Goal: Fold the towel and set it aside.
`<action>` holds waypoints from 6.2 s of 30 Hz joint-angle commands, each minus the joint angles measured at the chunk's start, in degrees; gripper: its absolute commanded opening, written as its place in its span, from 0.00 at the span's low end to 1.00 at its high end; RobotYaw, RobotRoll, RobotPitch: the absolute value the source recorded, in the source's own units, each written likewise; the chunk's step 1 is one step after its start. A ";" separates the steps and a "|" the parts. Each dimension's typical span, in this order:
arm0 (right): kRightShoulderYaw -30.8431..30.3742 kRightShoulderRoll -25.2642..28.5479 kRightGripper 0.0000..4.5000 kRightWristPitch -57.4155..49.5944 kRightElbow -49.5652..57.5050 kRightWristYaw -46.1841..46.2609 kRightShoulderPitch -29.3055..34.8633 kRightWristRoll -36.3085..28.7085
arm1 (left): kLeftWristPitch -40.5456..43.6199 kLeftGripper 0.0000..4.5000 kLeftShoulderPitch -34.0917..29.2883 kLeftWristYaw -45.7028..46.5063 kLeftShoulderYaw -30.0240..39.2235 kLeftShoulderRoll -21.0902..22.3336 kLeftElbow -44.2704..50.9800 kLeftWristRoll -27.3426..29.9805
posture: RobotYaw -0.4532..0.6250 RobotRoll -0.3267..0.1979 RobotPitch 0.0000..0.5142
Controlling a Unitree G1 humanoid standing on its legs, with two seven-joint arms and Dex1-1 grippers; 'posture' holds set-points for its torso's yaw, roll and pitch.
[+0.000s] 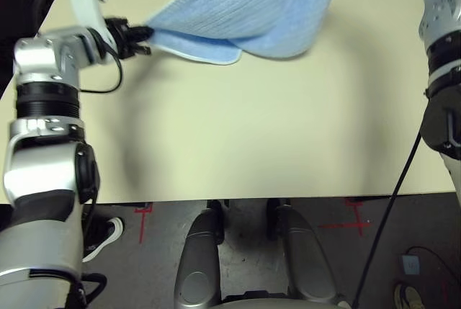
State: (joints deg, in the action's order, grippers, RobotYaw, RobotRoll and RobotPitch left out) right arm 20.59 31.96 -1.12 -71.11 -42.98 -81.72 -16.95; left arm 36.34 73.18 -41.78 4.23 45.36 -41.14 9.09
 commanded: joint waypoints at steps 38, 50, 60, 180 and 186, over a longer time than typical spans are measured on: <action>-11.92 4.16 0.00 10.65 0.27 -13.81 8.14 12.39 | -13.73 0.00 -3.19 -22.20 -5.89 6.61 -12.62 -6.69 | 0.40 0.62 0.64; -21.40 8.71 0.00 5.91 0.67 -30.10 9.35 20.06 | -8.26 0.00 -4.56 -33.16 -13.22 9.68 -7.78 -11.23 | 0.42 0.62 0.64; -24.89 10.61 0.00 4.98 0.83 -41.75 8.89 22.28 | -10.39 0.00 -4.72 -49.28 -18.37 13.51 -7.95 -13.61 | 0.41 0.62 0.65; -17.84 6.88 0.99 18.28 -1.80 -12.97 6.90 18.63 | -40.16 1.00 12.89 -14.61 -15.33 9.63 -31.10 -25.42 | 0.41 0.62 0.68; -7.02 4.90 0.99 -0.48 0.45 -24.36 6.79 5.56 | -24.83 1.00 12.00 -36.92 -4.64 6.74 -25.43 -10.74 | 0.41 0.62 0.68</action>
State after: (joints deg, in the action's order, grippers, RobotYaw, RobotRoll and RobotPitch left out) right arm 11.88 37.11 4.13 -71.87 -63.82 -75.43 -8.42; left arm 5.65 85.38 -72.43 -3.01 52.24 -68.99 -6.21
